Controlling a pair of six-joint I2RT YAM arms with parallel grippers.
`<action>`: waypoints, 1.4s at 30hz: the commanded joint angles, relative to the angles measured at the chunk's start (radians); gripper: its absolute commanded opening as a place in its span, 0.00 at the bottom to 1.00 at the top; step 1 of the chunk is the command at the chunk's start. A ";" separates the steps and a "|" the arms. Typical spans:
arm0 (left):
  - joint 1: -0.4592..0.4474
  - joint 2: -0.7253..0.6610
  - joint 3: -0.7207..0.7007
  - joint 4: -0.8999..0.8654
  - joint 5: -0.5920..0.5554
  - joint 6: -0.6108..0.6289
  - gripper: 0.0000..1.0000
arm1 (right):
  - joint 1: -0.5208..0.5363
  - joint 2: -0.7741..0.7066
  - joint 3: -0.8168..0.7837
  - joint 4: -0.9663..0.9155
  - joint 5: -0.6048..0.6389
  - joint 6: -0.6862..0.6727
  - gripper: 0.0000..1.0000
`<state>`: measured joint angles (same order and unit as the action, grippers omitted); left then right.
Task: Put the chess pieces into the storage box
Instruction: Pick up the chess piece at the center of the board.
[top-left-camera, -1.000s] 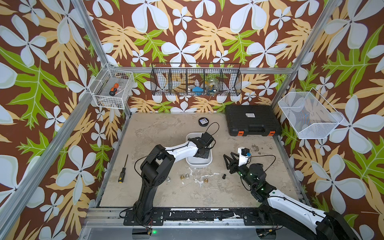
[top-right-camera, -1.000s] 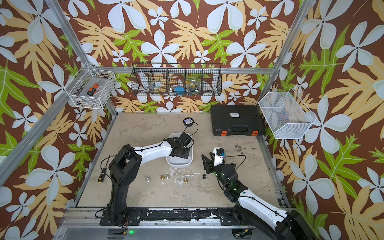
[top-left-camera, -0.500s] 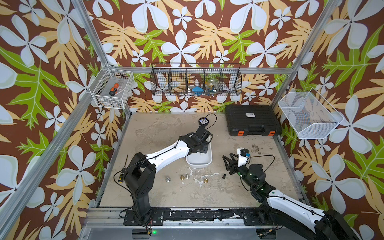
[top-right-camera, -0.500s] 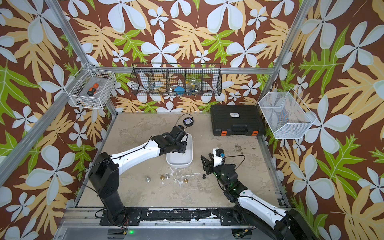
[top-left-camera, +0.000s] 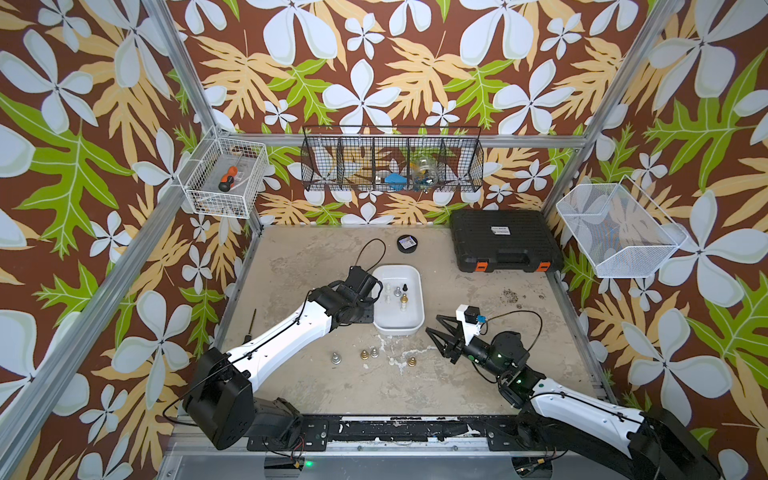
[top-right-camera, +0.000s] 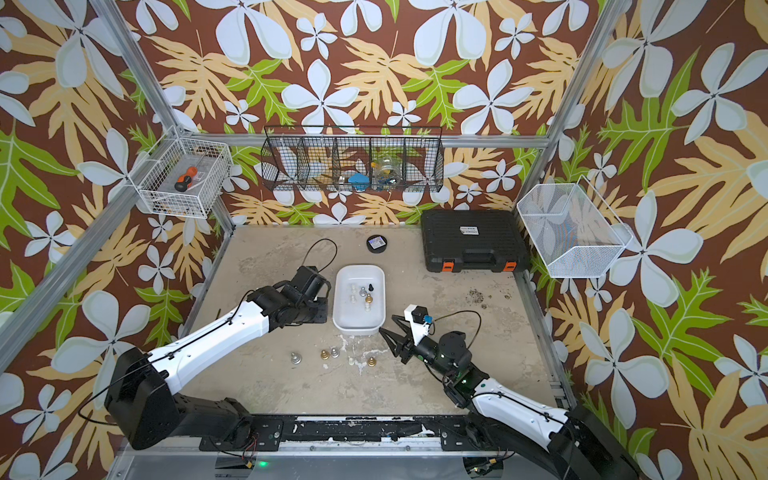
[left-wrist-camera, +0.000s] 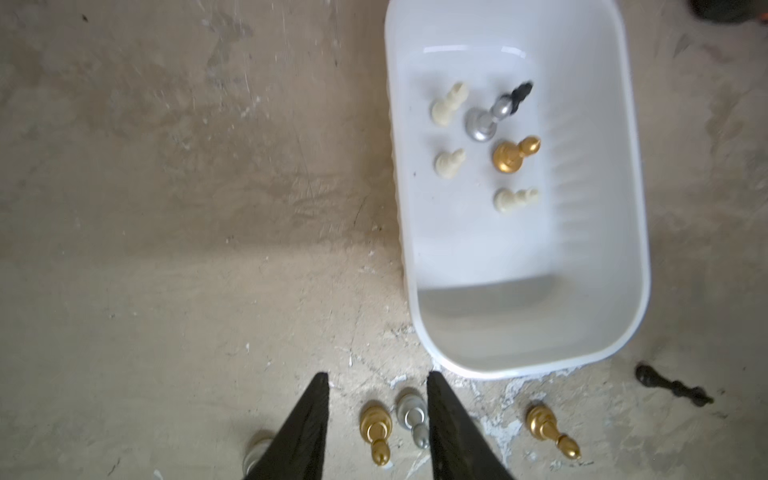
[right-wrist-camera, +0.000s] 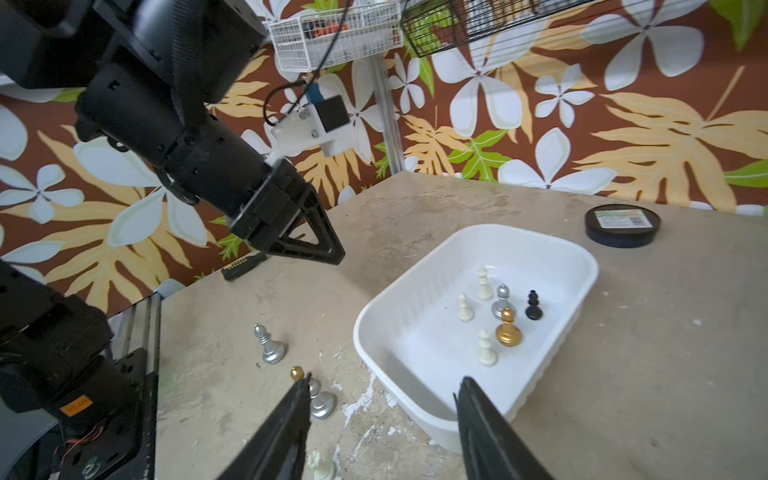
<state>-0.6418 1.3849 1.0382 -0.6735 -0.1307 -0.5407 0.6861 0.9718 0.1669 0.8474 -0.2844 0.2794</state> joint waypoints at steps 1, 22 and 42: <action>0.001 -0.023 -0.047 -0.028 0.072 -0.061 0.41 | 0.019 0.039 0.017 0.039 0.003 -0.034 0.58; -0.088 0.031 -0.132 -0.028 0.085 -0.125 0.38 | 0.094 0.093 0.080 -0.033 -0.032 -0.106 0.59; -0.091 0.092 -0.178 0.037 0.074 -0.105 0.31 | 0.107 0.092 0.082 -0.039 -0.046 -0.124 0.59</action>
<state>-0.7322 1.4719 0.8642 -0.6449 -0.0463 -0.6544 0.7921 1.0622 0.2405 0.8005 -0.3332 0.1638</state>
